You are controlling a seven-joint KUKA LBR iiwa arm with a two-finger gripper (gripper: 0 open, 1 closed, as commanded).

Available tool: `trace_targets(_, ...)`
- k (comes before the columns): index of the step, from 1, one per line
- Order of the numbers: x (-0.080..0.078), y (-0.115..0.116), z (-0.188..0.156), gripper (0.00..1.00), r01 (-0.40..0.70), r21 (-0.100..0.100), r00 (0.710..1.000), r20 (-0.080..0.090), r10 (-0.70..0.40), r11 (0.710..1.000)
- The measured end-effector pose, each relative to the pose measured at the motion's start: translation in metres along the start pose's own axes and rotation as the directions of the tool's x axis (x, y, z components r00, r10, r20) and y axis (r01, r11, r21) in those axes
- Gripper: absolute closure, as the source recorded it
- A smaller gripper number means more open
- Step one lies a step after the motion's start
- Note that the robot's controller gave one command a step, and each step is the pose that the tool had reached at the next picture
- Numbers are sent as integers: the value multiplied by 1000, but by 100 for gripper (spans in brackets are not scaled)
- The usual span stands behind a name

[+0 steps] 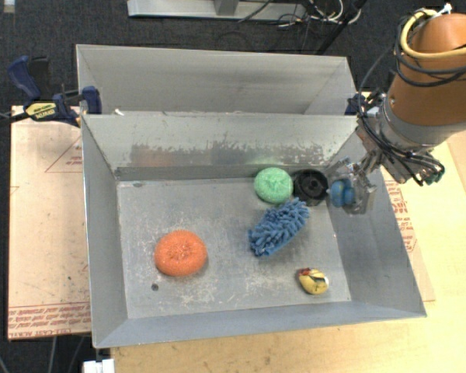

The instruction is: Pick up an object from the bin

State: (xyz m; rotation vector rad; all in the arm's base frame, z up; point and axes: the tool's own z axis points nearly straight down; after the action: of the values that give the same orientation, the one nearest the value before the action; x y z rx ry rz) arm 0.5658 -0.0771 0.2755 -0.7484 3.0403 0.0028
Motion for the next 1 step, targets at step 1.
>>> trace_targets(1,0,0,0,100,0,0,1000,0,0,1000)
